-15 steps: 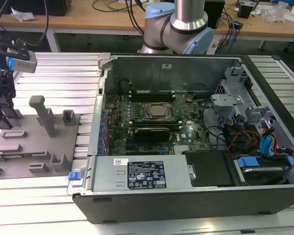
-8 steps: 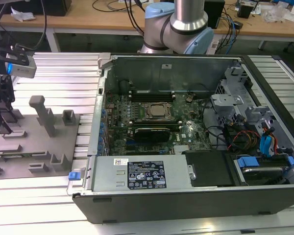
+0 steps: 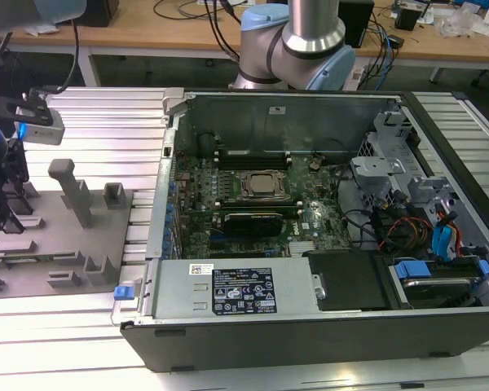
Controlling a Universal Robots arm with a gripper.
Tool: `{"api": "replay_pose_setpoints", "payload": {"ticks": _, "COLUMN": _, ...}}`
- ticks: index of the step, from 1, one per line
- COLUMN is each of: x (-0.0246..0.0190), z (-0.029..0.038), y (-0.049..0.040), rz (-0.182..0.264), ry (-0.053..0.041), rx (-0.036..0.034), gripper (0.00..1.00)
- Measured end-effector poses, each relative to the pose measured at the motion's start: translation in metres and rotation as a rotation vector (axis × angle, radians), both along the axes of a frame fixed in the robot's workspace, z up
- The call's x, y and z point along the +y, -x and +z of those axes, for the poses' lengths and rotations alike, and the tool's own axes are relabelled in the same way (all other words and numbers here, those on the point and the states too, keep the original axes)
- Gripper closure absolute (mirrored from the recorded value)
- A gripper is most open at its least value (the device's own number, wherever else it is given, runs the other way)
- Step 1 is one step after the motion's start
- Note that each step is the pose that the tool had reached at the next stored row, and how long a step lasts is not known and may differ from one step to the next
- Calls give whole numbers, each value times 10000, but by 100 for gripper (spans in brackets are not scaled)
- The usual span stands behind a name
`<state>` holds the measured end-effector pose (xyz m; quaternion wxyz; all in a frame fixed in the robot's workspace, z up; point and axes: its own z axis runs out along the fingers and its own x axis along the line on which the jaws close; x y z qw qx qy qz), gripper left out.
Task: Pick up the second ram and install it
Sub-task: 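Pick up the second ram and move it above second insertion slot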
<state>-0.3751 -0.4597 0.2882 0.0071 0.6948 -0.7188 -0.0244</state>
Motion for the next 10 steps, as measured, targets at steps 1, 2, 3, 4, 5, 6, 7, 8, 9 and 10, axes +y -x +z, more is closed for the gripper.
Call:
{"api": "replay_pose_setpoints", "payload": {"ticks": 1, "x": 0, "z": -60, "y": 0, "rz": 0, "ry": 1, "rx": 1, "gripper": 64}}
{"api": "replay_pose_setpoints", "payload": {"ticks": 2, "x": 0, "z": -81, "y": 0, "rz": 0, "ry": 1, "rx": 0, "gripper": 64}}
{"api": "replay_pose_setpoints", "payload": {"ticks": 3, "x": 0, "z": -87, "y": 0, "rz": 0, "ry": 0, "rx": 0, "gripper": 64}}
{"api": "replay_pose_setpoints", "payload": {"ticks": 4, "x": 0, "z": -95, "y": 0, "rz": 0, "ry": 0, "rx": 0, "gripper": 64}}
{"api": "replay_pose_setpoints", "payload": {"ticks": 5, "x": 0, "z": -105, "y": 0, "rz": 0, "ry": 0, "rx": 0, "gripper": 64}}
{"api": "replay_pose_setpoints", "payload": {"ticks": 6, "x": 0, "z": -112, "y": 0, "rz": 0, "ry": 1, "rx": 1, "gripper": 64}}
{"api": "replay_pose_setpoints", "payload": {"ticks": 7, "x": 0, "z": -118, "y": 0, "rz": 0, "ry": 0, "rx": 1, "gripper": 64}}
{"api": "replay_pose_setpoints", "payload": {"ticks": 8, "x": 0, "z": -137, "y": 0, "rz": 0, "ry": 1, "rx": 1, "gripper": 64}}
{"api": "replay_pose_setpoints", "payload": {"ticks": 9, "x": 0, "z": -148, "y": 0, "rz": 0, "ry": 0, "rx": 0, "gripper": 64}}
{"api": "replay_pose_setpoints", "payload": {"ticks": 10, "x": 0, "z": -156, "y": 0, "rz": 0, "ry": 0, "rx": 0, "gripper": 64}}
